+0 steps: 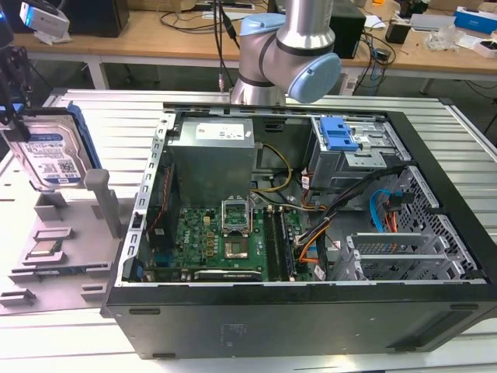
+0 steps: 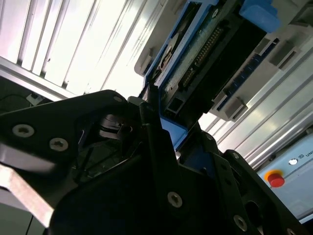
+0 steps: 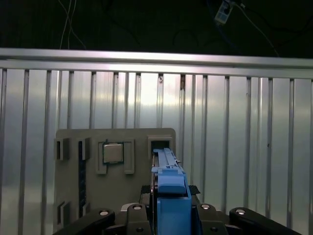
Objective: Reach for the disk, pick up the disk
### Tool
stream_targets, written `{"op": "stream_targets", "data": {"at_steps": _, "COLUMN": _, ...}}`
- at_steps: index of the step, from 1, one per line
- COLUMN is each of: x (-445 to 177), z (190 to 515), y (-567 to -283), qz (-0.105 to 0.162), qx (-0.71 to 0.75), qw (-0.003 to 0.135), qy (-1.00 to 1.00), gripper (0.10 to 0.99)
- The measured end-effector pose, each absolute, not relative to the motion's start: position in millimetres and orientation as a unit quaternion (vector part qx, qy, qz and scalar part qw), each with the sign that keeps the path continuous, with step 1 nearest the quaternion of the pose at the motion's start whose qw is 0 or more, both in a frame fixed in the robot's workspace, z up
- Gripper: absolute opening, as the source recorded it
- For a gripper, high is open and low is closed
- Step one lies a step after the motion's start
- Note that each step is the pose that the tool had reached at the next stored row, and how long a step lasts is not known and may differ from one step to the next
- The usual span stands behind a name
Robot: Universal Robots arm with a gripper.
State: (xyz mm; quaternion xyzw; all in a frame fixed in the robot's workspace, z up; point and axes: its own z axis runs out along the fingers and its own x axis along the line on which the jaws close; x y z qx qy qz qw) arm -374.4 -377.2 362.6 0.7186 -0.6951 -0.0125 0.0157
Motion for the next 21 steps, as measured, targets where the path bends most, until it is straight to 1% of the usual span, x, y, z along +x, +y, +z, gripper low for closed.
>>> {"op": "stream_targets", "data": {"at_steps": 21, "x": -370.3, "z": 398.6, "y": -377.1, "qz": -0.013, "qx": 0.719, "qw": 0.016, "qy": -0.695, "gripper": 0.365}}
